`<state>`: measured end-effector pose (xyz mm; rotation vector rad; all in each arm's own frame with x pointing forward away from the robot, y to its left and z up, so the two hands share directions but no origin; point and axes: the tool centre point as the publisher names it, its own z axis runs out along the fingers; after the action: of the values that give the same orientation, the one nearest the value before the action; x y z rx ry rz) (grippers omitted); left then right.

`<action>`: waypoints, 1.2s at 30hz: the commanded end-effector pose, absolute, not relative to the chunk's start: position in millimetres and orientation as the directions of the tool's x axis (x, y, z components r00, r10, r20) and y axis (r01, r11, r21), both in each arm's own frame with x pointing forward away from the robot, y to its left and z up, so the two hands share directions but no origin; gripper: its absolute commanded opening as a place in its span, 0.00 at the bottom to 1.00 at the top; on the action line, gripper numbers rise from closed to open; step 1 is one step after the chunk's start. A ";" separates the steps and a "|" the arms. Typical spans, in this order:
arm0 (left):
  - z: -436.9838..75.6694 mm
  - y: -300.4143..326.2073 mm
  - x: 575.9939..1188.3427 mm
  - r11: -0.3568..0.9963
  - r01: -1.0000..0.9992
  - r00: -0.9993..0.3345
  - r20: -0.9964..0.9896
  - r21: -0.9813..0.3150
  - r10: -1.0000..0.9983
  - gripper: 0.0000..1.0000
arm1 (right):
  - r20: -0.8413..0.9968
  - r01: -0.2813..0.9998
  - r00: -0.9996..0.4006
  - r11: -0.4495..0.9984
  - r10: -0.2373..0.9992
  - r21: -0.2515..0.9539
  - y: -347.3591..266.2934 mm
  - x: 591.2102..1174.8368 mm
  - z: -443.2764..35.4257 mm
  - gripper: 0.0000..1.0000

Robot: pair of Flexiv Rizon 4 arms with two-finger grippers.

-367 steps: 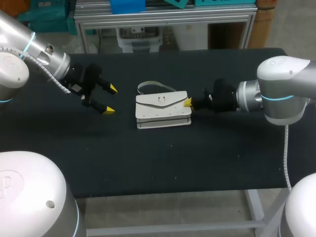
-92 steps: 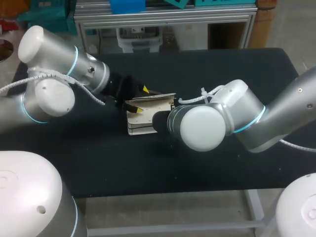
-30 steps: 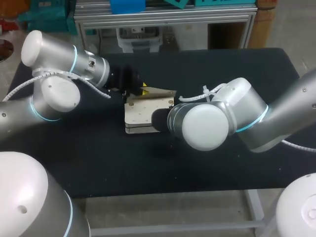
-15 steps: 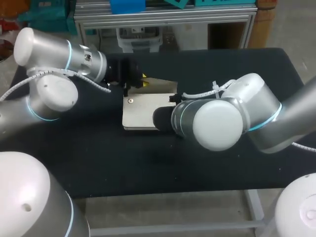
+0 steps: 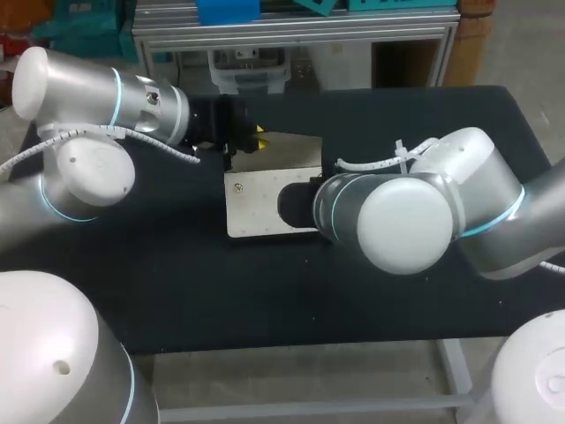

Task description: Pick up the bag, open it, inspect its contents, close it, and place it on the opposite side

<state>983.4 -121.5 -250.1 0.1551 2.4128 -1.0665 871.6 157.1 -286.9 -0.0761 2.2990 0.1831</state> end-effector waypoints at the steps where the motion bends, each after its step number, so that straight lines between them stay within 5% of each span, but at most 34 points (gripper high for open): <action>1: -248.1 -118.6 983.0 0.685 0.295 -0.872 -0.480 -0.666 -0.091 0.00 | -0.903 -0.120 -0.426 0.985 0.064 0.126 149.0 864.4 -284.4 0.00; 36: -218.9 -133.6 946.9 0.634 0.272 -0.885 -0.446 -0.724 -0.129 0.00 | -0.928 -0.197 -0.373 0.977 -0.002 0.077 164.6 930.1 -269.2 0.00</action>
<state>949.3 -137.0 -220.5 0.1056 2.4049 -1.1490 925.2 162.1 -260.5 -0.1698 2.2338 0.1856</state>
